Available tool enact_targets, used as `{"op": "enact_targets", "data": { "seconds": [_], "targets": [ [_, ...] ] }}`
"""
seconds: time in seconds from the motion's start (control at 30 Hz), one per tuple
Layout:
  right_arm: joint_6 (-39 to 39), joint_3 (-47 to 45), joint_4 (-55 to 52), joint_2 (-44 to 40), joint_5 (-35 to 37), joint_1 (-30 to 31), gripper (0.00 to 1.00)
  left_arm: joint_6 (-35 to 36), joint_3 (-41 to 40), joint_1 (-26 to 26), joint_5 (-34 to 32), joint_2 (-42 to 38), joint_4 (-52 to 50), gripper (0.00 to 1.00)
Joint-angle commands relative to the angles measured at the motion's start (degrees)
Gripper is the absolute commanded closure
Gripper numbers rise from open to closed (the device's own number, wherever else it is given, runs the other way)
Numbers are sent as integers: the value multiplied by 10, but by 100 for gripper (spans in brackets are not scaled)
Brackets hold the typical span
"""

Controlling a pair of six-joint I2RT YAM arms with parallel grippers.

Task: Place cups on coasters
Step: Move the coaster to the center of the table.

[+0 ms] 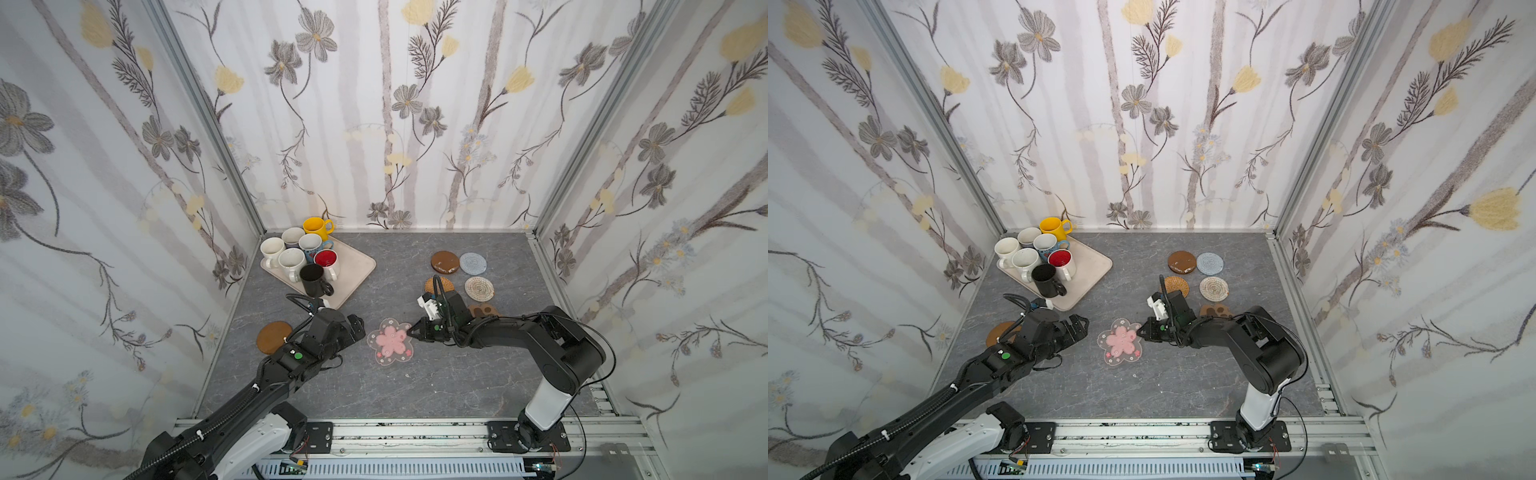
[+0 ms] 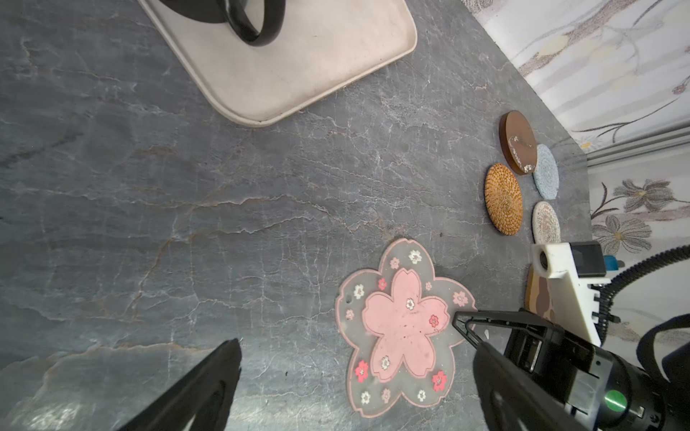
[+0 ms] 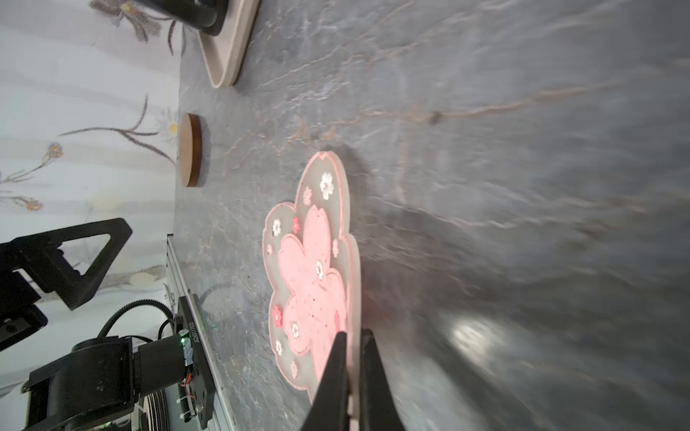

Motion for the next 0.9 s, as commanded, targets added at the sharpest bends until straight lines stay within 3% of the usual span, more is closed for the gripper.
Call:
{"op": "enact_targets", "data": {
  "seconds": [0.0, 0.47, 0.67, 0.87],
  "targets": [
    [-20, -14, -5, -22, 29, -29, 98, 27, 17, 0, -8, 24, 36, 0],
    [-83, -34, -105, -95, 79, -165, 96, 88, 80, -2, -10, 90, 65, 0],
    [-111, -27, -141, -94, 104, -190, 93, 100, 92, -1, -9, 112, 69, 0],
    [-128, -19, -155, -81, 98, -194, 81, 109, 94, 0, -14, 111, 70, 0]
  ]
}}
